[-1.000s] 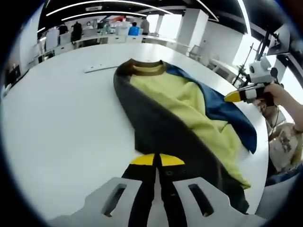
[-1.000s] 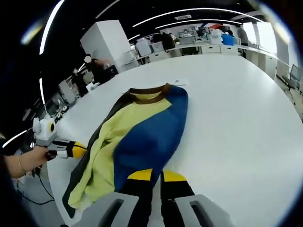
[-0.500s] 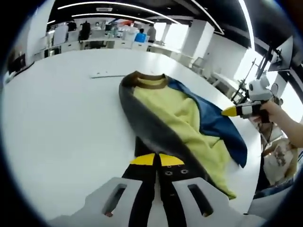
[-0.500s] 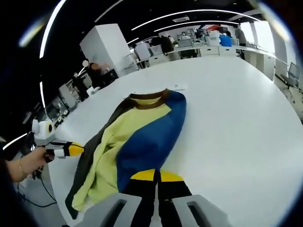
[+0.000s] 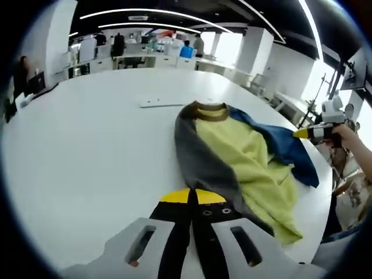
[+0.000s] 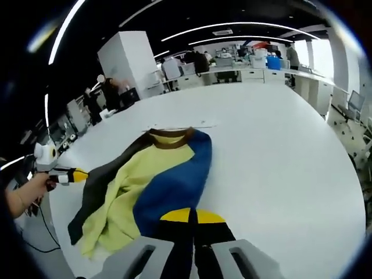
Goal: Fold the garment on the visible template until the final outline fits inside the template.
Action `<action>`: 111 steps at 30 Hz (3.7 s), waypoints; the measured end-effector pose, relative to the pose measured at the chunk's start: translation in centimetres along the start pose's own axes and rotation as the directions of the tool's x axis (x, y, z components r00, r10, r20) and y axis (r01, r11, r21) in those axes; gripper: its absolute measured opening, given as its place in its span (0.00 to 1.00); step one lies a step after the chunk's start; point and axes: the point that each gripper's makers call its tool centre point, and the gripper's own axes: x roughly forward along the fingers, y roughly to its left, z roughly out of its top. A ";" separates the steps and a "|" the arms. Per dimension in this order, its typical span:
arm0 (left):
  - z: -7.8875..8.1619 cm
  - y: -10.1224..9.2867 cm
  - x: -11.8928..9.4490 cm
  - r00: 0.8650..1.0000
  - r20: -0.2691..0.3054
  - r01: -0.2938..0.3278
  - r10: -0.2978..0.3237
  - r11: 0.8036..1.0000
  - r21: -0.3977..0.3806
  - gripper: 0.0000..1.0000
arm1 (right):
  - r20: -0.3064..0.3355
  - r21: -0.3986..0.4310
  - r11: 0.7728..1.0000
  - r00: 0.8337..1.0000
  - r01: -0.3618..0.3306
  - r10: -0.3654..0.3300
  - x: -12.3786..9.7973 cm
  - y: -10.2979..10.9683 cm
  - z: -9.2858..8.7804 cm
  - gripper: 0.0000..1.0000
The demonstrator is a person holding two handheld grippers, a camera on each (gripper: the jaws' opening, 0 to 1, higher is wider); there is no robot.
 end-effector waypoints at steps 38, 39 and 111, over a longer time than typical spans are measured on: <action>0.9 11.2 3.8 0.958 -0.085 -0.267 0.272 0.961 0.065 0.00 | -0.110 -0.291 0.900 0.923 0.324 -0.368 2.7 -13.3 0.7 0.00; 0.9 11.5 3.9 0.954 -0.090 -0.278 0.285 0.957 0.087 0.00 | -0.113 -0.302 0.894 0.919 0.330 -0.377 2.9 -13.6 0.7 0.00; -0.9 -2.3 -3.3 0.998 -0.037 0.061 -0.053 0.959 0.278 0.52 | -0.171 -0.362 0.913 0.976 -0.188 0.134 -1.4 3.9 -2.6 0.60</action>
